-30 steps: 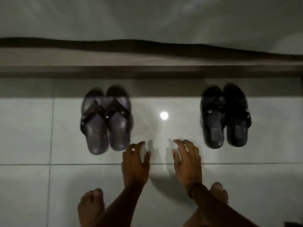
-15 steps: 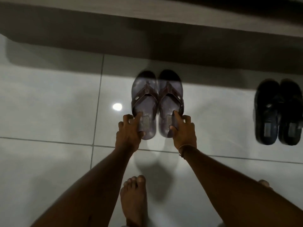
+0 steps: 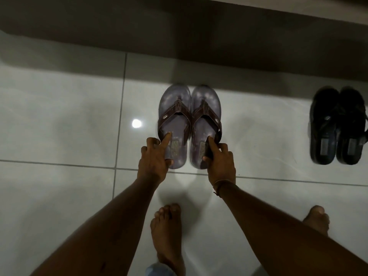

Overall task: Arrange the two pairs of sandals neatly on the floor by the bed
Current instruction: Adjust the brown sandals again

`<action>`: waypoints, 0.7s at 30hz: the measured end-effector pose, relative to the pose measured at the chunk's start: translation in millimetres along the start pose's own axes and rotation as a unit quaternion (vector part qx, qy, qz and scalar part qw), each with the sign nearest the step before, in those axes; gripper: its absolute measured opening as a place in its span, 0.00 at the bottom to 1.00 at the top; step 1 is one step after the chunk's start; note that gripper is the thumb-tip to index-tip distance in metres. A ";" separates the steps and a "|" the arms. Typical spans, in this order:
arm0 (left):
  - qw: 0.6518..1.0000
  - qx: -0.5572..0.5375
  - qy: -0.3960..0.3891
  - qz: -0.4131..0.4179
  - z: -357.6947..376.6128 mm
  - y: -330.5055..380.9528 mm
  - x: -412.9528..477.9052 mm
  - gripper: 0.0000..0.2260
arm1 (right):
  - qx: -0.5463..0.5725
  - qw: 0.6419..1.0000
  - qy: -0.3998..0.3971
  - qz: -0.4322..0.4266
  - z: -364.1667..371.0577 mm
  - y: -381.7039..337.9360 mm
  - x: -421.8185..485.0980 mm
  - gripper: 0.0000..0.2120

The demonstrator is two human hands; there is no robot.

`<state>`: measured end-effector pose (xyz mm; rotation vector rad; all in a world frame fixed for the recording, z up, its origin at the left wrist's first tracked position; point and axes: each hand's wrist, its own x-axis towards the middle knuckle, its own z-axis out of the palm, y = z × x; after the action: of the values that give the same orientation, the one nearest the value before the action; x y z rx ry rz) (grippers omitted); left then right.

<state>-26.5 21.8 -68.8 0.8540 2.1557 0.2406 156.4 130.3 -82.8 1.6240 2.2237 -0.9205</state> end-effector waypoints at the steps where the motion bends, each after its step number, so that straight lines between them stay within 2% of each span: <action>1: 1.000 -0.002 -0.001 -0.001 0.7 -1.3 -1.5 0.41 | 0.000 1.000 -0.002 0.001 1.1 0.3 -1.5 0.33; 10: 1.000 0.000 -0.007 0.003 1.1 -4.8 -10.0 0.40 | -0.010 1.000 -0.002 -0.001 9.4 3.9 -6.1 0.33; 15: 0.999 0.016 0.030 0.010 -5.0 -7.4 -20.4 0.35 | 0.066 0.997 0.038 -0.002 1.8 9.2 -17.1 0.30; 18: 0.994 0.052 0.093 0.006 -2.4 -0.2 -44.3 0.27 | 0.080 0.994 0.072 0.021 -20.2 38.3 -43.9 0.26; 21: 0.988 0.091 0.110 0.061 19.0 37.1 -68.5 0.24 | 0.078 0.992 0.082 0.063 -60.7 101.3 -62.4 0.25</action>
<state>37.6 3.6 -24.2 1.1105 2.3593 0.2098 281.9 138.0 -37.9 1.9504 2.1680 -0.9800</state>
